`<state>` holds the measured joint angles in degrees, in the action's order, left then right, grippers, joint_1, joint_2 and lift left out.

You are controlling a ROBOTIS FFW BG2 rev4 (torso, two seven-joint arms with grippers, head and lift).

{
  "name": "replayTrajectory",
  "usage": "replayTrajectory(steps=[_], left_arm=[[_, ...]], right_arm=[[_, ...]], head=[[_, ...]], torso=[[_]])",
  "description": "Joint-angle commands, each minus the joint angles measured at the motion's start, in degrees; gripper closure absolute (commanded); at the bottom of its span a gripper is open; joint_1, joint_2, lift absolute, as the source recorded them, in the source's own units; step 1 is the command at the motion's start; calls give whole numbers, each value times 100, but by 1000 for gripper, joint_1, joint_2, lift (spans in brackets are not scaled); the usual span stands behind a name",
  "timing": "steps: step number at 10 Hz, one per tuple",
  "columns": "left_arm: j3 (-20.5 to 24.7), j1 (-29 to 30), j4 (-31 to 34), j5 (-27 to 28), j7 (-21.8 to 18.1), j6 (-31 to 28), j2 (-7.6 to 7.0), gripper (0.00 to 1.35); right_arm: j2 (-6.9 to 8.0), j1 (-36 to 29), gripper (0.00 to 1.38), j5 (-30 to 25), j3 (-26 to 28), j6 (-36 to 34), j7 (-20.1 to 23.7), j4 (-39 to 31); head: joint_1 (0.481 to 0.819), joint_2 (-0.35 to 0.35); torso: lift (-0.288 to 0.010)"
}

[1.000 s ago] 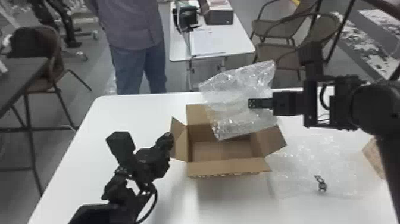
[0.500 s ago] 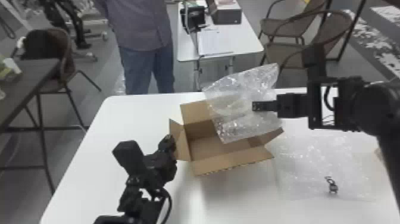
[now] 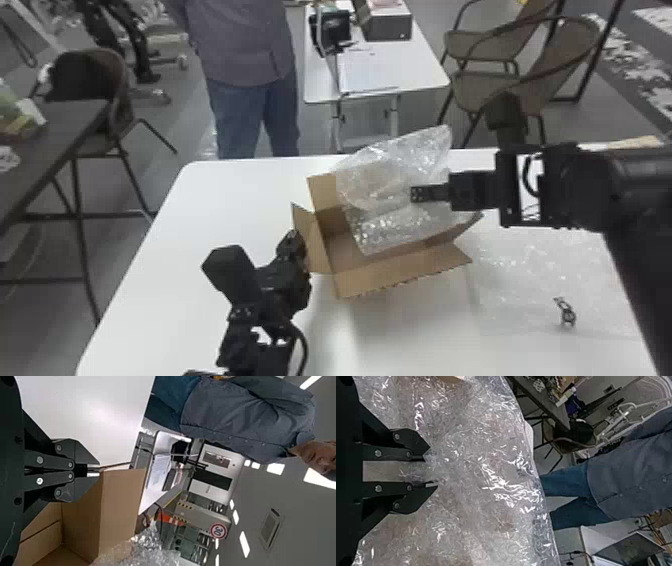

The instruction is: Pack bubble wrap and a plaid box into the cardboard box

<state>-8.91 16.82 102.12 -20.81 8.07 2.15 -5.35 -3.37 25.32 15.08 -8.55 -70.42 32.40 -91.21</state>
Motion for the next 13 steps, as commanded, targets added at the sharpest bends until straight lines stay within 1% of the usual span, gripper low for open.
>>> replayTrajectory(steps=[1, 2, 3, 4, 5, 6, 7, 8, 9, 10, 13], left_arm=[[-6, -12, -8, -2, 1, 14, -1, 1207], [-6, -3, -8, -20, 10, 49, -1, 1207], [-6, -3, -17, -29, 10, 67, -1, 1207], [-6, -3, -17, -37, 10, 93, -1, 1207], [-6, -3, -17, -37, 10, 119, -1, 1207], [-14, -3, -17, -37, 10, 128, -10, 1207], [-14, -3, -17, -46, 10, 128, -19, 1207], [-6, -3, -17, -46, 10, 137, -19, 1207], [-6, 6, -17, -64, 10, 137, -27, 1207], [3, 6, -17, -81, 10, 137, -27, 1207], [3, 15, -17, -134, 10, 146, -63, 1207]], right_arm=[[231, 34, 995, -295, -112, 213, 135, 491], [342, 43, 995, -409, -121, 424, 196, 851], [342, 43, 995, -567, -138, 494, 249, 1035], [342, 25, 995, -761, -147, 503, 249, 1071], [342, 43, 993, -743, -147, 599, 249, 1211], [342, 51, 863, -655, -156, 749, 266, 1405], [342, 8, 481, -462, -156, 933, 275, 1475], [342, -36, 186, -330, -147, 1100, 275, 1413], [342, -89, 67, -330, -138, 1127, 275, 1194], [342, -151, 108, -321, -95, 1118, 275, 948], [342, -353, 119, -356, 90, 951, 266, 315]], head=[[695, 158], [695, 177], [695, 189], [695, 190], [695, 184], [695, 182], [695, 182], [695, 187], [695, 193], [695, 196], [695, 196]], torso=[[-73], [-73], [-73], [-73], [-73], [-73], [-73], [-73], [-73], [-73], [-73]])
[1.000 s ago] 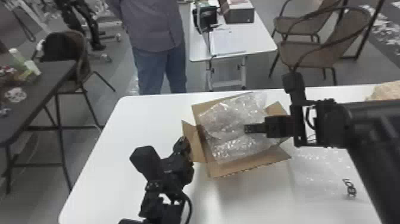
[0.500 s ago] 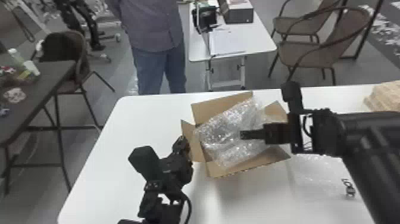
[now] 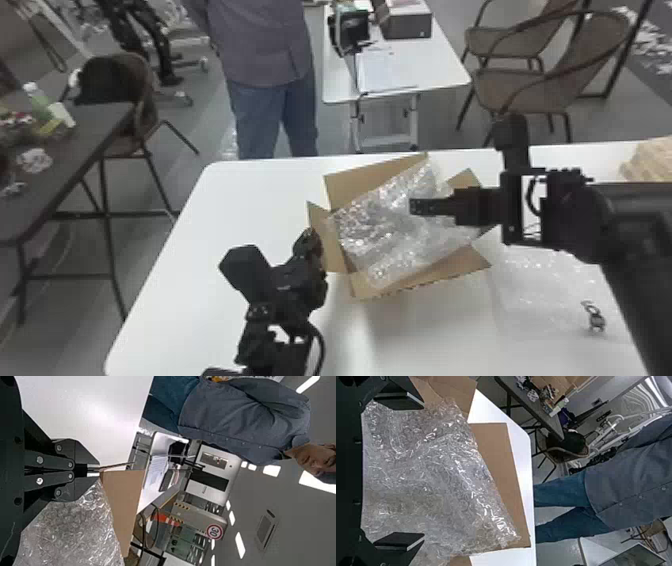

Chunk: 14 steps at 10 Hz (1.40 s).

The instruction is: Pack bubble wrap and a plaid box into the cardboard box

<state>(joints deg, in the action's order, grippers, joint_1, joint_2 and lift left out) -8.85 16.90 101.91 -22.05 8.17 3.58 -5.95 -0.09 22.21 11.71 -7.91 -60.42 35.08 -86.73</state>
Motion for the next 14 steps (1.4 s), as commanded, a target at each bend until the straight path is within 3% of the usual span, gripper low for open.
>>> replayTrajectory(steps=[1, 3, 5, 7, 10, 11, 14], left_arm=[[6, 6, -5, -27, 0, -7, -3, 1207], [33, -3, -40, -247, 0, -104, -38, 1207], [24, -64, -40, -520, -79, -376, -196, 1207], [24, -73, -49, -643, -88, -429, -240, 1168], [50, -64, -49, -634, -114, -420, -240, 1161], [68, -55, -49, -625, -114, -429, -232, 1177], [138, -3, -31, -625, -114, -446, -223, 1196]], right_arm=[[14, -129, 121, -63, 88, -66, -1, -362], [14, -375, 122, -177, 255, 39, -71, -1013], [14, -814, 122, -362, 501, 593, -537, -1971], [14, -1359, 121, -1083, 686, 716, -1064, -3096], [14, -1913, 122, -2269, 1161, -277, -1135, -4388], [9, -2098, 124, -2261, 1521, -470, -1135, -4643], [-387, -2625, 122, -2304, 2312, -1226, -801, -4933]], head=[[695, 194], [695, 188], [695, 168], [695, 118], [695, 40], [695, 0], [695, -96]], torso=[[-73], [-73], [-73], [-73], [-73], [-73], [-73]])
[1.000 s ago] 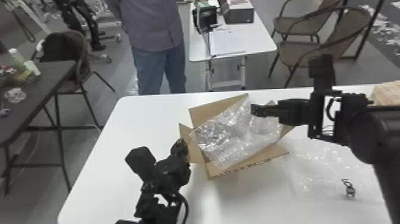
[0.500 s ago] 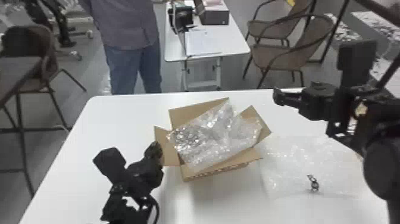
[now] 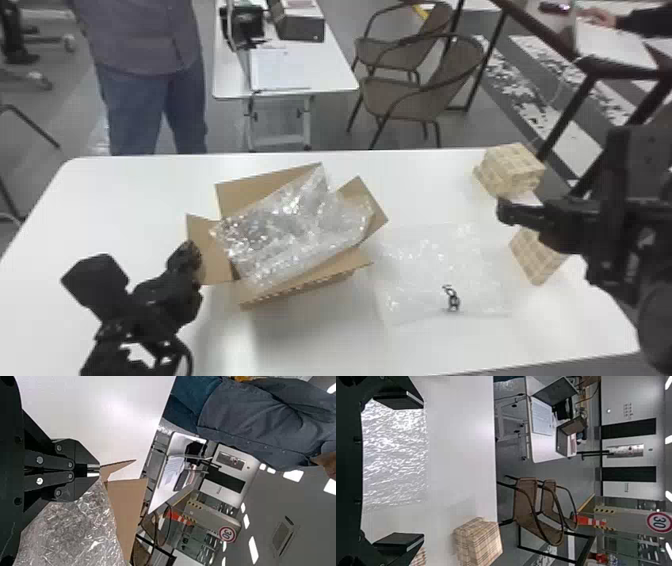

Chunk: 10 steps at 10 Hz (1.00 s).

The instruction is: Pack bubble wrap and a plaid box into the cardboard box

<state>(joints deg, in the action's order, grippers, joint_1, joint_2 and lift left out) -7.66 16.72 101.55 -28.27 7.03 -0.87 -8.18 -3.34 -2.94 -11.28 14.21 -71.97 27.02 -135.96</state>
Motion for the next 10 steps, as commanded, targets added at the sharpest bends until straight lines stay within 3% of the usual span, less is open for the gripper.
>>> replayTrajectory(steps=[1, 3, 4, 6, 8, 10], left_arm=[[18, 33, 5, -3, 0, 26, 0, 1196], [1, -2, 5, 67, -44, -9, 0, 1205], [10, 6, -3, 93, -44, -18, 9, 1205], [27, 33, -47, 85, -70, -9, 27, 1205], [98, 85, -65, 67, -97, -1, 79, 1205], [98, 77, -91, 58, -123, 8, 79, 1205]], right_arm=[[-61, -313, 122, -199, 117, -142, 5, -9], [88, -594, 124, -884, 275, 104, 251, 8], [132, -691, 125, -1166, 513, 842, 744, 228], [339, -1104, 133, -884, 1286, 2600, 981, 878], [339, -1201, 136, -418, 2086, 4665, 981, 1907], [339, -1104, 177, -5, 2394, 5861, 981, 2900]], head=[[695, -126], [695, -170], [695, -180], [695, -217], [695, -259], [695, -310]], torso=[[-73], [-73], [-73], [-73], [-73], [-73]])
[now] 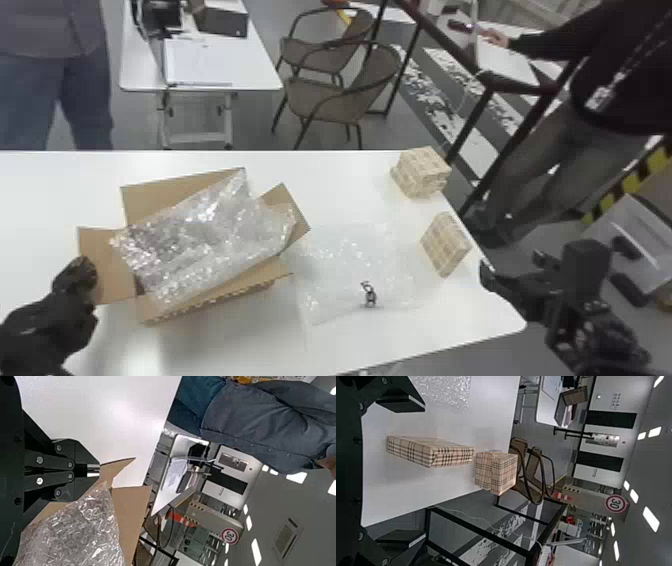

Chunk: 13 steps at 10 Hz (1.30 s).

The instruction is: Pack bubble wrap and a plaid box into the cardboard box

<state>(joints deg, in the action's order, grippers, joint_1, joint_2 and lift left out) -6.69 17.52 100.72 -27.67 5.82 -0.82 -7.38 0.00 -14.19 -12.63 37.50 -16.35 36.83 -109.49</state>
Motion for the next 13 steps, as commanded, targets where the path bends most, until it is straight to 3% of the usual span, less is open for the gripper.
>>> replayTrajectory(steps=[1, 5, 10, 12, 13], left_arm=[[1, -3, -34, -10, -2, 12, 0, 1205], [-17, -65, -114, -54, -99, 47, 52, 1205], [1, -56, -166, -63, -160, 74, 123, 1205], [18, -47, -175, -63, -169, 100, 140, 1205], [18, -56, -184, -63, -187, 109, 140, 1205]], right_arm=[[5, 92, 180, 288, 73, 475, -9, 578], [5, 734, 174, 297, 64, 774, 18, 1791], [-18, 1155, 174, -64, 73, 861, -237, 2221], [-273, 1349, 176, 50, 3, 774, -246, 2547], [-281, 1463, 177, -20, -6, 747, -255, 2643]], head=[[695, -322], [695, -316], [695, -307], [695, -314], [695, -319]], torso=[[-73], [-73], [-73], [-73], [-73]])
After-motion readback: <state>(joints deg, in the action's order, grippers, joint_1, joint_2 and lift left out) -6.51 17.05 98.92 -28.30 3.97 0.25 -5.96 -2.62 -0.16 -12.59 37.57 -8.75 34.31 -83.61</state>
